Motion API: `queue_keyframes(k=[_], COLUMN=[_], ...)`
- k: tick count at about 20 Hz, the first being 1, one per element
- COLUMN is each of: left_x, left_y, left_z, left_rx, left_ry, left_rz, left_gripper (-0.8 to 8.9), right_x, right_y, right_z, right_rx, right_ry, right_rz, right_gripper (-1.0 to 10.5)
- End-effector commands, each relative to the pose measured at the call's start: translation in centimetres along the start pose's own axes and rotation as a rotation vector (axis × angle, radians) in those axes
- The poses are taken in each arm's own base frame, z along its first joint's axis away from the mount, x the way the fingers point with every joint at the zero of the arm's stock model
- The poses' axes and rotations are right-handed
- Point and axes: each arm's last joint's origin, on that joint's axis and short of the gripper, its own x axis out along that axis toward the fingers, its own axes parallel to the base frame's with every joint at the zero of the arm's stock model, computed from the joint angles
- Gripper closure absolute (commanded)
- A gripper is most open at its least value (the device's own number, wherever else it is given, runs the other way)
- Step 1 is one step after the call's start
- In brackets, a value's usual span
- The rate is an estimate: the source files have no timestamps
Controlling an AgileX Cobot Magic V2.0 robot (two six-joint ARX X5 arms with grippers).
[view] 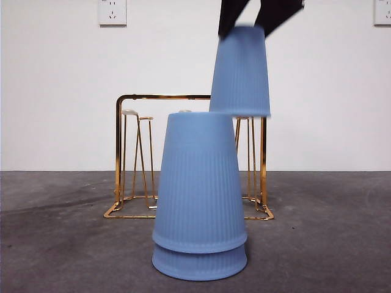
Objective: Pick the top cup and place it on cupholder, pick up the mid cup and place it on cupholder, last pick the bottom cup and place it on cupholder.
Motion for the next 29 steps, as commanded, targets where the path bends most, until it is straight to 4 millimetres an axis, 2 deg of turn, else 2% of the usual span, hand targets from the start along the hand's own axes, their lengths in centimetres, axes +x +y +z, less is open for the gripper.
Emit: queue_keyframes(k=[1, 5, 10, 12, 15, 18, 20, 22, 26, 29], left_x=[-0.2, -0.2, -0.2, -0.2, -0.2, -0.2, -0.2, -0.2, 0.3, 1.1], left_y=[-0.2, -0.2, -0.2, -0.2, -0.2, -0.2, -0.2, -0.2, -0.2, -0.4], left_z=[0.5, 0.5, 0.5, 0.5, 0.5, 0.5, 0.5, 0.6, 1.0, 1.5], left_rx=[0.015, 0.016, 0.015, 0.015, 0.015, 0.015, 0.015, 0.017, 0.012, 0.012], left_ry=[-0.019, -0.02, -0.02, -0.02, -0.02, -0.02, -0.022, -0.026, -0.04, -0.033], left_rz=[-0.011, -0.011, -0.011, -0.011, -0.011, -0.011, -0.011, -0.013, -0.03, -0.065], left_gripper=[4.15, 4.14, 4.12, 4.12, 4.1, 4.07, 3.94, 3.39, 3.39, 3.39], right_x=[2.1, 5.1, 7.9, 8.3, 8.3, 7.9, 6.8, 4.8, -0.9, -5.2], right_y=[-0.7, -1.9, -2.2, -2.2, -2.3, -2.2, -2.0, -1.7, -0.5, 0.7], right_z=[-0.2, -1.7, -3.4, -3.7, -3.7, -3.7, -3.6, -3.4, -3.9, -5.5], right_rx=[0.013, 0.061, 0.078, 0.079, 0.08, 0.081, 0.076, 0.067, 0.066, 0.064], right_ry=[0.023, 0.019, 0.021, 0.019, 0.015, 0.018, -0.012, -0.065, -0.186, -0.23], right_rz=[-0.001, -0.012, -0.006, -0.006, -0.007, -0.008, -0.014, -0.028, -0.03, 0.006], right_gripper=[7.5, 7.5, 7.5, 7.4, 6.1, 5.6, 5.5, 5.5, 5.5, 5.5])
